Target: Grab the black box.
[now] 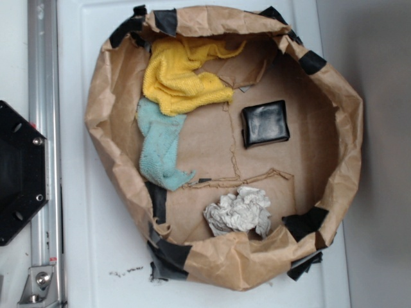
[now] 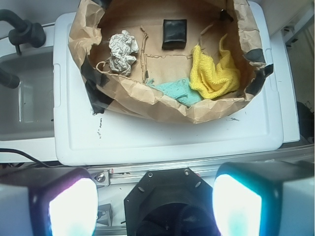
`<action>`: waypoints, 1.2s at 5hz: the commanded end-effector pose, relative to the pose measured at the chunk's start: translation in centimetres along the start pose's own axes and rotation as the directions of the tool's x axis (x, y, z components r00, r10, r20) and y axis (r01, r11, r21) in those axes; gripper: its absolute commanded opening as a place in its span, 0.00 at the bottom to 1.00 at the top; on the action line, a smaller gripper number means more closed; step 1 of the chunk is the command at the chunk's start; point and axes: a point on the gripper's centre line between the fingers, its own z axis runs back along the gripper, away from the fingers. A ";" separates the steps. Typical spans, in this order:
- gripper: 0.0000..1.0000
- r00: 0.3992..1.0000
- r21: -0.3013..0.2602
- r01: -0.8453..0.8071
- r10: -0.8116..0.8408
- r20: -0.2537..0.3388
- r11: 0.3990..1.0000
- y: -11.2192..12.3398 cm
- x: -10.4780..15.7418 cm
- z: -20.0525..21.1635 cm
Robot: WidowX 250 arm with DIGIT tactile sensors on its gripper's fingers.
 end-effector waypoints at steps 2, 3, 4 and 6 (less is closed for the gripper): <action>1.00 0.998 0.078 -0.066 0.064 0.022 0.995 1.2 4.6 -3.9; 1.00 0.994 0.108 -0.108 0.105 0.038 0.988 3.8 8.2 -7.6; 1.00 0.991 0.130 -0.132 0.133 0.000 0.983 6.3 10.4 -10.3; 1.00 0.996 0.082 -0.028 0.034 -0.081 0.996 9.6 14.5 -17.1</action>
